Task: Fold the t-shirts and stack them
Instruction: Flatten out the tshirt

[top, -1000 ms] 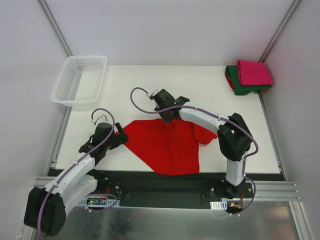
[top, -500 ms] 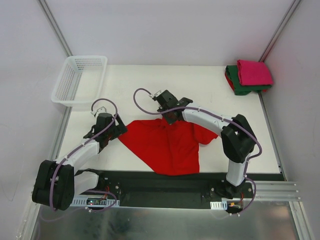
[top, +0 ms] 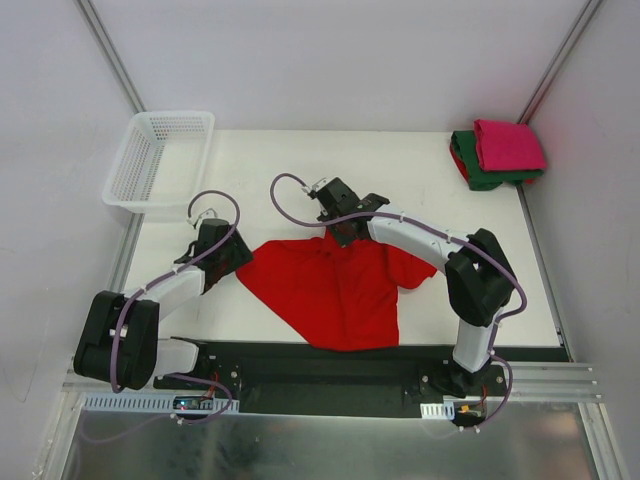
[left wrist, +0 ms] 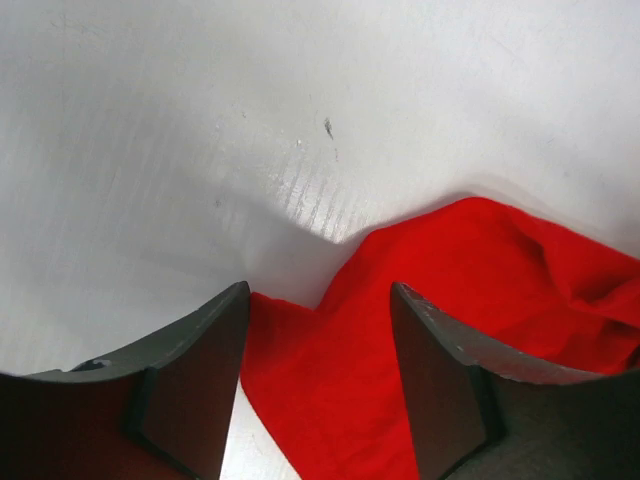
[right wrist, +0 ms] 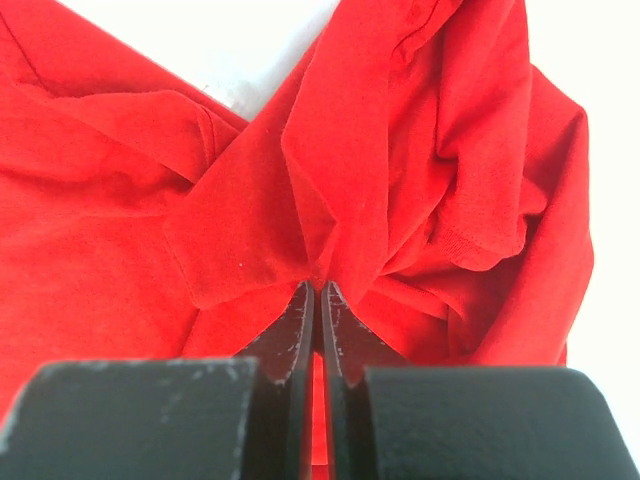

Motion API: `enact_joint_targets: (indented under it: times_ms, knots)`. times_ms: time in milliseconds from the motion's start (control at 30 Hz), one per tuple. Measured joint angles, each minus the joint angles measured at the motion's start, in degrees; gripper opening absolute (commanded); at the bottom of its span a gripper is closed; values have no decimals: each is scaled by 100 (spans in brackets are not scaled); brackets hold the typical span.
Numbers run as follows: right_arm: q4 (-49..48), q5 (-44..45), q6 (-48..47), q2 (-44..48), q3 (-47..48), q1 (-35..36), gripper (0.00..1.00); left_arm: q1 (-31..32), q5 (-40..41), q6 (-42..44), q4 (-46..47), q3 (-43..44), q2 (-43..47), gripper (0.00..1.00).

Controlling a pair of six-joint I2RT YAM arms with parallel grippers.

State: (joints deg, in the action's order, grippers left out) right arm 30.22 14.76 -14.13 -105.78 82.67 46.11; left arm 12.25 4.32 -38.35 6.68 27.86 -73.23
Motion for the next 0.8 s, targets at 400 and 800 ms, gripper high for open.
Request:
enact_joint_targets:
  times_ms: [400, 800]
  knots:
    - [0, -7, 0, 0, -9, -39, 2, 0, -85, -76, -146, -7, -59, 0]
    - [2, 173, 9, 85, -11, -74, 1, 0, -83, 37, -527, 4, 452, 0]
